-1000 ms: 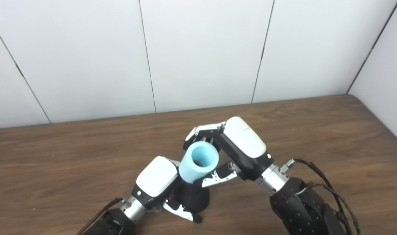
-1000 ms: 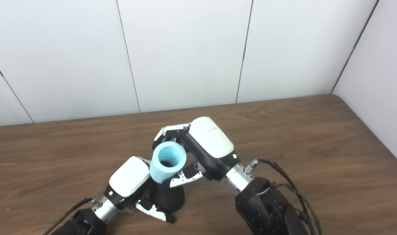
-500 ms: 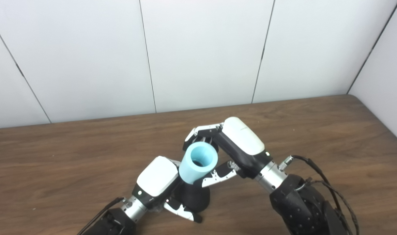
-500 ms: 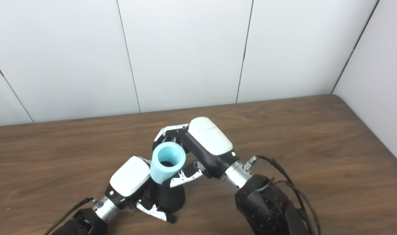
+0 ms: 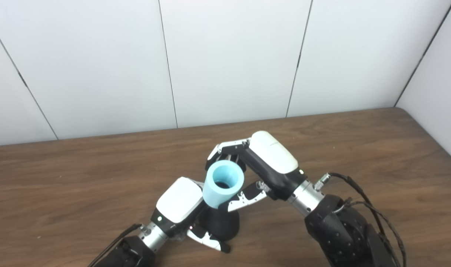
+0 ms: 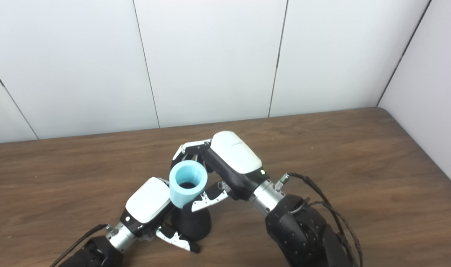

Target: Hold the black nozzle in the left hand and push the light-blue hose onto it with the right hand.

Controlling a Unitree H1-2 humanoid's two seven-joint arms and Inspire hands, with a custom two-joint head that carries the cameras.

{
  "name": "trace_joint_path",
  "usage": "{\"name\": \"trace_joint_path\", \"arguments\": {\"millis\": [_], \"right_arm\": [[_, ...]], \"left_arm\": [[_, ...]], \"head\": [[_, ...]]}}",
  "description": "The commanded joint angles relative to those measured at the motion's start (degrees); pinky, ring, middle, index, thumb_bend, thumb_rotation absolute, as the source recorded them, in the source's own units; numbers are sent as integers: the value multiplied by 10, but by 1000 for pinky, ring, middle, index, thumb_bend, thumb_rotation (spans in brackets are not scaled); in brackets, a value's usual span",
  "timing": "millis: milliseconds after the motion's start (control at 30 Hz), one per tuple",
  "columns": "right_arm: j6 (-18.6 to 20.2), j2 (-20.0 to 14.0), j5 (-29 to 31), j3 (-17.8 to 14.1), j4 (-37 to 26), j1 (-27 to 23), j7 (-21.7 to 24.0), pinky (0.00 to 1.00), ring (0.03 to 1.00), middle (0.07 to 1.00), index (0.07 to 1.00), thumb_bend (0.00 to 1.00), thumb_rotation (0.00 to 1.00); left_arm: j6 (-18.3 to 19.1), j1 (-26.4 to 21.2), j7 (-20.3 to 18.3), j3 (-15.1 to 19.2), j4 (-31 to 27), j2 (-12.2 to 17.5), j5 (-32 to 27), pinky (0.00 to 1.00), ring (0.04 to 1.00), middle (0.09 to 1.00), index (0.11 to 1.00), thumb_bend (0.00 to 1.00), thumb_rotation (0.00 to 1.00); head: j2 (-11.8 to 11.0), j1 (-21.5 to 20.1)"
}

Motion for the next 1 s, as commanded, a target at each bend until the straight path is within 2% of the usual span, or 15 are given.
{"name": "trace_joint_path", "arguments": {"millis": [0, 500, 800, 967], "right_arm": [[2, 0, 0, 0, -10, -25, 2, 242, 359, 484, 547, 508, 0], [63, -4, -30, 8, -29, -51, 66, 219, 343, 466, 550, 506, 0], [106, -6, -13, 2, -29, -57, 93, 170, 324, 439, 542, 504, 0], [144, -7, -4, -1, -38, -61, 111, 195, 329, 444, 544, 505, 0]], "left_arm": [[2, 51, -6, -33, 47, -20, 17, 229, 349, 433, 535, 494, 0], [4, 51, -7, -36, 48, -20, 13, 243, 349, 438, 539, 494, 0], [7, 53, -14, -36, 42, -18, 12, 235, 350, 438, 538, 494, 0], [4, 53, -12, -36, 45, -18, 11, 233, 349, 438, 540, 494, 0]], "head": [[0, 0], [-1, 1], [0, -1], [0, -2]]}}
